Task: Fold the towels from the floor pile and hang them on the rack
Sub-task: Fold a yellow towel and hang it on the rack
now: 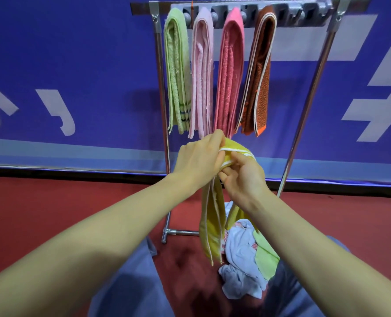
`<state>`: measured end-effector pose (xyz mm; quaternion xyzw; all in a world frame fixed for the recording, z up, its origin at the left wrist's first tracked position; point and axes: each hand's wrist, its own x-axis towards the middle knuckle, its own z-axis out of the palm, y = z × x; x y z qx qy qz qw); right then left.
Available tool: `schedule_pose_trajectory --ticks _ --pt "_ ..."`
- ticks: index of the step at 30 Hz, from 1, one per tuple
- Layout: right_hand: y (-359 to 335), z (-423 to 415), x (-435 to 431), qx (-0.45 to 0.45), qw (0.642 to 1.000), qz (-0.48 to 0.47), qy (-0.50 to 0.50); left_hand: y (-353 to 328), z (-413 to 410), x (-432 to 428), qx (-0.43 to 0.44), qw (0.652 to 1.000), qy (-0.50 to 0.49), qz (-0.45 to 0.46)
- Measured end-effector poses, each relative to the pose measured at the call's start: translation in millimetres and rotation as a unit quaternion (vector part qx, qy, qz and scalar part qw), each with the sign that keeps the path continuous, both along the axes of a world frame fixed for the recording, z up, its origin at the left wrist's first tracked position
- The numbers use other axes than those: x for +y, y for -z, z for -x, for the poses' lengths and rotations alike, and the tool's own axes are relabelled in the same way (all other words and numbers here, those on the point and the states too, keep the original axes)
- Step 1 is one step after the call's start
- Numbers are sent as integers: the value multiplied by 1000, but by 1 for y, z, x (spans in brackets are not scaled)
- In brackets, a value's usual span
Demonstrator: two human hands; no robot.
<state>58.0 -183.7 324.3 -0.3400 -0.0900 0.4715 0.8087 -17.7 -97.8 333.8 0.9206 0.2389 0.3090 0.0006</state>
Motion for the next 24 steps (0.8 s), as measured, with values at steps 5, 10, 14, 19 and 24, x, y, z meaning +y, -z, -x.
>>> schedule_pose_trajectory --ticks 5,10,14,19,24 --pt "3 4 3 -8 1000 -2 -2 -2 -1 -1 -50 997 57 -32" --pt "4 8 5 9 1000 -4 -11 -2 0 -1 -72 994 74 -21" --pt "8 9 9 8 1000 8 -15 -4 -2 -1 -81 993 80 -20" --pt "14 10 12 0 999 21 -28 -2 -1 -3 -89 991 105 2" --pt "14 6 9 43 998 -16 -40 4 6 1 -60 987 146 27"
